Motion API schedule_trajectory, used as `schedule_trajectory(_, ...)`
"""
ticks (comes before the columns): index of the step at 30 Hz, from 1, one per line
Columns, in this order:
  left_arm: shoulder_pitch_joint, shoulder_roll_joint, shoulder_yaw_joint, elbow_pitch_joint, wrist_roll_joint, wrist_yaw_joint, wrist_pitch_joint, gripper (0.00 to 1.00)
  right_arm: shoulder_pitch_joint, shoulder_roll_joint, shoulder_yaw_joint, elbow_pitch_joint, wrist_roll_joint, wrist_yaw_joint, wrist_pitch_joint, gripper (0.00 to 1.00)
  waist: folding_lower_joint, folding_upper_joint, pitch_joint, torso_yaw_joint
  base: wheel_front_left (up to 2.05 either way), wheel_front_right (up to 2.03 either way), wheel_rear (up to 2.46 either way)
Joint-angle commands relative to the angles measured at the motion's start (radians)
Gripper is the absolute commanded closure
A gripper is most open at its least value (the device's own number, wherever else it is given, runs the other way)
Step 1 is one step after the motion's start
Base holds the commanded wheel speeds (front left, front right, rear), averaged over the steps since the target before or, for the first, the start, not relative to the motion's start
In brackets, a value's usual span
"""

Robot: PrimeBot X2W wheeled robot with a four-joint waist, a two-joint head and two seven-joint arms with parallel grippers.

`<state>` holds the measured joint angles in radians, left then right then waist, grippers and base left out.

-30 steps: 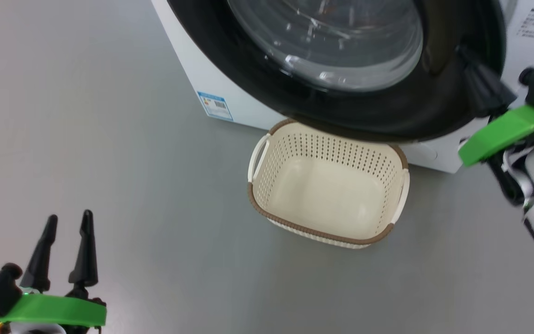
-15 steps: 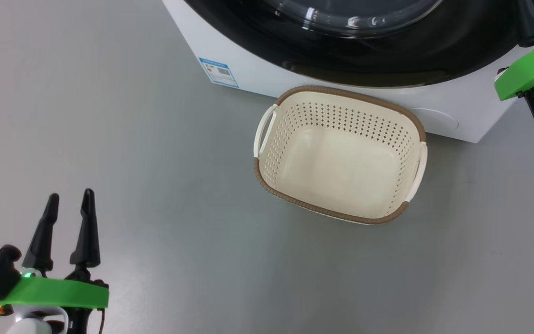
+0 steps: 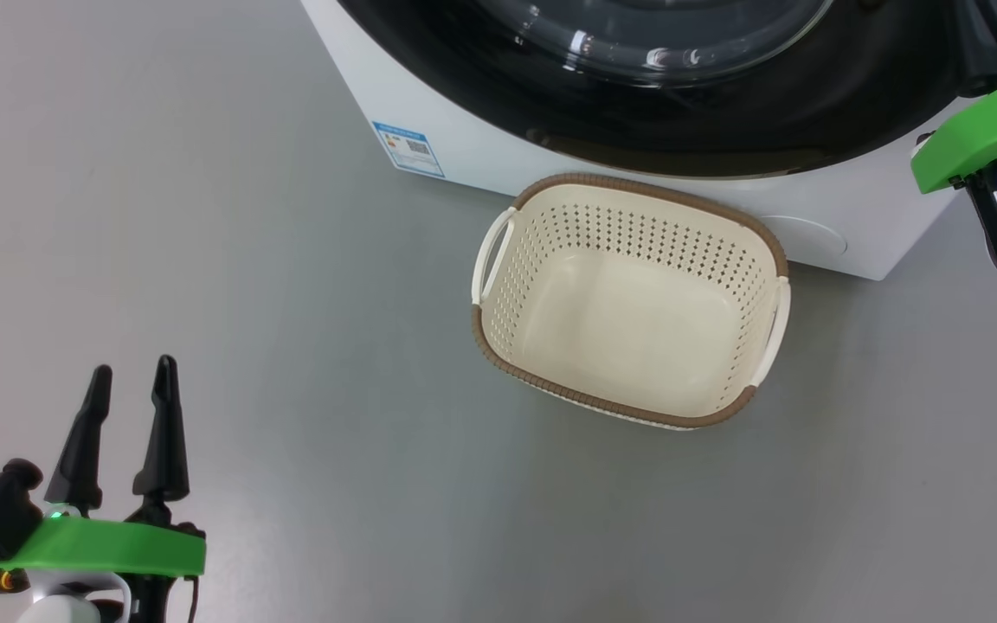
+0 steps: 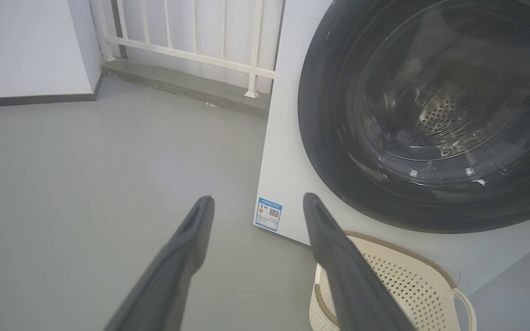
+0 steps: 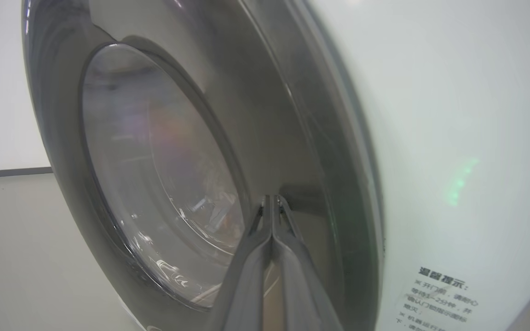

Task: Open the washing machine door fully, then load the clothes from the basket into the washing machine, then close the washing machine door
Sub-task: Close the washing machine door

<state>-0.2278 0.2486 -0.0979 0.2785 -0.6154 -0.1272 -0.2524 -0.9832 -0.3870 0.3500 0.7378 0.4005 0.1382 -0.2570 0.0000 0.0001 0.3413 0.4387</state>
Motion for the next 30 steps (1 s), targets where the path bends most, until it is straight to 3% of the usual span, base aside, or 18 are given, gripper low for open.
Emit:
schedule_trajectory(1,-0.028,0.036,0.039,-0.013,-0.001,-0.003,-0.009,0.00,0.019,0.003,0.008,-0.032,0.001,-0.007,-0.005,1.00,0.0000,-0.0001,-0.009,-0.008,0.00,0.00,0.00)
schedule_trajectory(3,-0.024,0.036,0.039,-0.011,0.000,-0.003,-0.009,0.00,0.036,0.007,0.020,-0.052,0.003,-0.007,-0.005,1.00,0.0000,-0.0001,-0.019,-0.016,0.00,0.00,0.00)
schedule_trajectory(4,-0.023,0.035,0.039,-0.011,0.000,-0.003,-0.009,0.00,0.046,0.008,0.025,-0.061,0.003,-0.007,-0.005,0.95,0.0000,-0.0001,-0.024,-0.019,0.00,0.00,0.00)
schedule_trajectory(5,-0.022,0.034,0.038,-0.011,0.000,-0.003,-0.009,0.00,0.057,0.009,0.029,-0.072,0.004,-0.007,-0.005,0.80,0.0000,-0.0001,-0.029,-0.023,0.00,0.00,0.00)
schedule_trajectory(6,-0.020,0.034,0.037,-0.011,0.001,-0.003,-0.009,0.00,0.068,0.010,0.032,-0.083,0.005,-0.007,-0.005,0.59,0.0000,-0.0001,-0.035,-0.026,0.00,0.00,0.00)
schedule_trajectory(8,-0.017,0.033,0.037,-0.011,0.002,-0.003,-0.009,0.00,0.089,0.010,0.038,-0.105,0.008,-0.007,-0.005,0.00,0.0000,-0.0001,-0.048,-0.035,0.00,0.00,0.00)
schedule_trajectory(19,0.006,0.032,0.034,-0.018,0.014,-0.003,-0.009,0.00,0.217,0.028,0.065,-0.245,0.029,-0.007,-0.005,0.00,0.0000,-0.0001,-0.139,-0.132,0.00,0.00,0.00)
schedule_trajectory(30,0.044,0.018,0.045,-0.033,0.031,-0.003,-0.009,0.00,0.360,0.045,0.067,-0.381,0.074,-0.007,-0.005,0.00,0.0000,-0.0001,-0.206,-0.284,0.00,0.00,0.00)
